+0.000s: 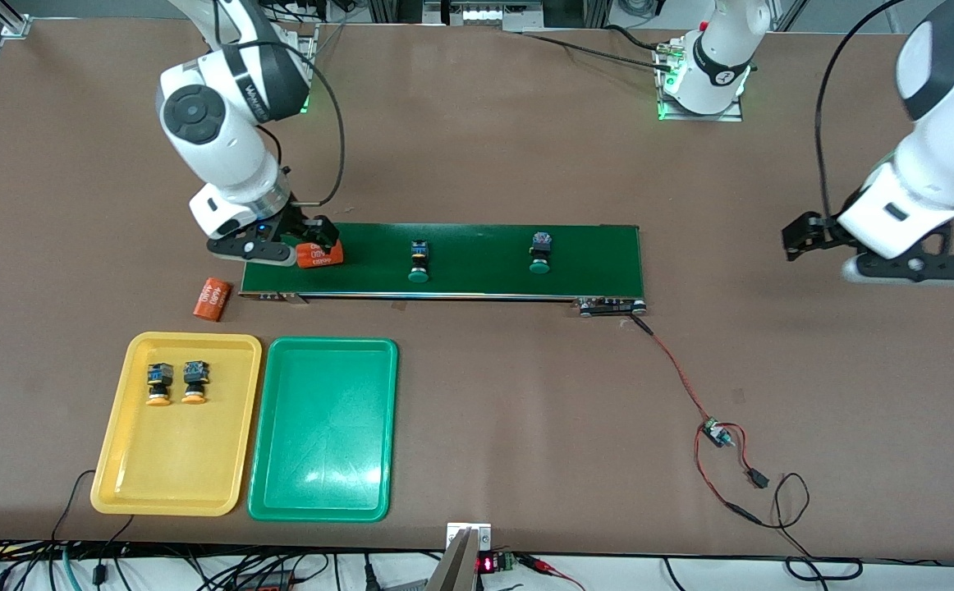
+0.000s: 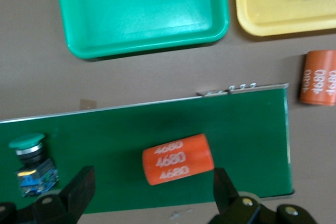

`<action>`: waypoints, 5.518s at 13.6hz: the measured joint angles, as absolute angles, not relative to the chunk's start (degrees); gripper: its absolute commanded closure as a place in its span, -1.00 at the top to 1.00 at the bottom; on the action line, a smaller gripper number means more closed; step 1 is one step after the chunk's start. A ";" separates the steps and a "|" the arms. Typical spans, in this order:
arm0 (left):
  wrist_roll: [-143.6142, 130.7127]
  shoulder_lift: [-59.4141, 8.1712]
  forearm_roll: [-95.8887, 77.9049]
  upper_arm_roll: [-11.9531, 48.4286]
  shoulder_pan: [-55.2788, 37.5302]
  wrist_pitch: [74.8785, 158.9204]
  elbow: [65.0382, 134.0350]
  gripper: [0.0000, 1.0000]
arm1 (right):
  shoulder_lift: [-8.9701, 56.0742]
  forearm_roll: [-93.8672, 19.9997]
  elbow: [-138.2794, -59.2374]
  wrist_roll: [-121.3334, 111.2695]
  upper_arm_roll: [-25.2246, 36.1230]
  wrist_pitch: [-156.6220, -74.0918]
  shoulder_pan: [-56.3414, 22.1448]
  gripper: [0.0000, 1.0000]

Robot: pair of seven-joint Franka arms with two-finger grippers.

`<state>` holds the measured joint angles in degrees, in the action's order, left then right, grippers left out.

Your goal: Sort buttons by color to trays

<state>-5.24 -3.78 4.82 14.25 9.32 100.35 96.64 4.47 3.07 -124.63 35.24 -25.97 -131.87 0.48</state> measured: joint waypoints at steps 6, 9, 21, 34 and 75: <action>-4.77 -2.96 2.35 12.07 6.62 95.48 92.37 1.00 | 4.19 3.06 -128.16 39.73 -30.12 -136.05 0.48 1.00; -4.92 -2.92 2.35 8.09 1.61 95.48 92.37 1.00 | 5.13 3.06 -129.25 40.50 -30.82 -137.64 0.36 1.00; -4.48 -0.12 2.35 2.89 -2.31 98.52 97.02 1.00 | 10.03 10.79 -129.30 37.21 -30.91 -140.06 -0.82 1.00; -4.20 -1.16 2.28 3.58 -3.12 95.50 93.48 1.00 | 15.59 13.56 -128.98 35.96 -30.05 -145.59 -0.64 1.00; -4.19 -2.66 2.85 3.77 -1.48 95.83 92.79 1.00 | 35.35 22.48 -99.94 23.15 -16.74 -143.76 1.03 -0.48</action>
